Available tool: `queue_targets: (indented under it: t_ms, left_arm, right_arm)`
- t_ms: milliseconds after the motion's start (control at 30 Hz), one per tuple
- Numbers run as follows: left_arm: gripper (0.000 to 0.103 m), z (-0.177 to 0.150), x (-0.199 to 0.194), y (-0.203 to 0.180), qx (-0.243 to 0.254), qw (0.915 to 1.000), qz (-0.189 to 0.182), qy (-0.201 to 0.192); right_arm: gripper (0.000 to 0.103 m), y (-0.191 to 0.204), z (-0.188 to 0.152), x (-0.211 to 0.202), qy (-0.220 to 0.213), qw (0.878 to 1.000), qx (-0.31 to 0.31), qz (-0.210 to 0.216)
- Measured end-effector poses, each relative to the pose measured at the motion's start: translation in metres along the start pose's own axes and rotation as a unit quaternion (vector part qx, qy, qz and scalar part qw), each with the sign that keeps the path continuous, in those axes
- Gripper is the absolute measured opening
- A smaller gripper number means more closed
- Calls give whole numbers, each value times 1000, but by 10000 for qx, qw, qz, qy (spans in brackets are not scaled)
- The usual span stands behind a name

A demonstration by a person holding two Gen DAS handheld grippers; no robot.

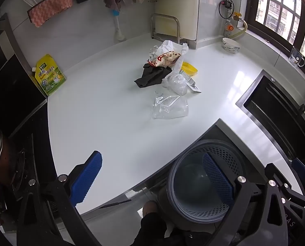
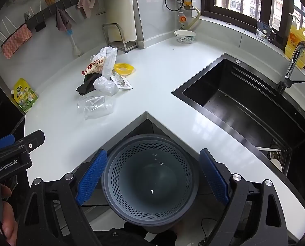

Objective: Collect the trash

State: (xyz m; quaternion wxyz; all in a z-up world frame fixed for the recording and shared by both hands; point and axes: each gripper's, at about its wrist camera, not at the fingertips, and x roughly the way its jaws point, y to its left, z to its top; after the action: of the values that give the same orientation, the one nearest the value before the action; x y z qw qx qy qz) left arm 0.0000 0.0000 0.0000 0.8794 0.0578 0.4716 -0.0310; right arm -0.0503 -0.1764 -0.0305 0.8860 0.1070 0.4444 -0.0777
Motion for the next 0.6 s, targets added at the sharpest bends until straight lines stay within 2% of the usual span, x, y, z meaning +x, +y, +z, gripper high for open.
queue_targets:
  t_ms: [600]
  left_arm:
    - [97,0,0,0,5,10000,43,25]
  right_arm:
    - [87,0,0,-3,-4,10000,1,6]
